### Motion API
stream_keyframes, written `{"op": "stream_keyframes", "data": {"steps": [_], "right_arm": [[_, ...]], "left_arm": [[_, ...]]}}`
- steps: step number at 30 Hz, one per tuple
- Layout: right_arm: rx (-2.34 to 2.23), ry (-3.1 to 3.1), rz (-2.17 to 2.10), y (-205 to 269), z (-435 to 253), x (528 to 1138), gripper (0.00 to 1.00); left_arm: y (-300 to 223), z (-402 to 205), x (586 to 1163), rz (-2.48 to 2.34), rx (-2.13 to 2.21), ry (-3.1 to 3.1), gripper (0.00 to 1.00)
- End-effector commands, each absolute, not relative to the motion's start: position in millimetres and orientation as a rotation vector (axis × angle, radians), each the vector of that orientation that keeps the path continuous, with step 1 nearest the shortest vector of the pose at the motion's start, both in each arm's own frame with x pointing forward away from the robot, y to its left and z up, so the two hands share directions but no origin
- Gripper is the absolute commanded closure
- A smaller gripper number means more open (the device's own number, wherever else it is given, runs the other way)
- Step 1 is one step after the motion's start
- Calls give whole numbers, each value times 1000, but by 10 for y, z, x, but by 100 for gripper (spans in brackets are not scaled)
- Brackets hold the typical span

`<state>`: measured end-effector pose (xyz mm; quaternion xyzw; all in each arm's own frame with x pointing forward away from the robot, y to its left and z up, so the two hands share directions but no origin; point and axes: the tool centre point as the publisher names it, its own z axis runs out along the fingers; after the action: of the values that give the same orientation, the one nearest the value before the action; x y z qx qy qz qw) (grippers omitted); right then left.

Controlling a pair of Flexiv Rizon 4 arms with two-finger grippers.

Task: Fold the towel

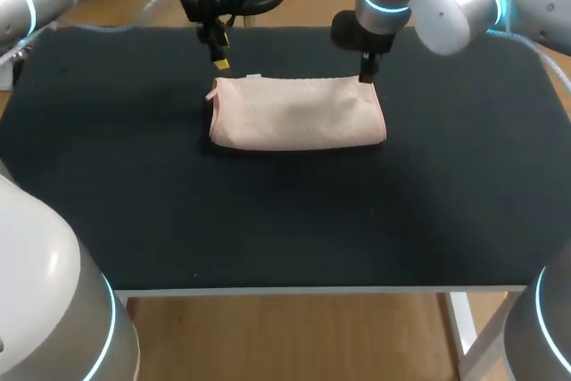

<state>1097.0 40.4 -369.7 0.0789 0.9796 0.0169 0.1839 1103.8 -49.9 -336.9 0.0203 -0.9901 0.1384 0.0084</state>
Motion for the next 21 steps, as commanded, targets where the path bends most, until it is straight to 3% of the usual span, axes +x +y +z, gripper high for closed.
{"op": "stream_keyframes", "data": {"steps": [1,11,21], "right_arm": [[218,2754,55,342,-3613,10882,0],[214,2737,91,346,-3497,10819,0],[151,2754,113,367,-3485,10667,0]], "left_arm": [[-336,-3225,10730,813,-57,-3100,0],[-264,-3086,10423,1207,-79,-3023,0],[-224,-3081,10121,1263,-57,-2956,0]]}}
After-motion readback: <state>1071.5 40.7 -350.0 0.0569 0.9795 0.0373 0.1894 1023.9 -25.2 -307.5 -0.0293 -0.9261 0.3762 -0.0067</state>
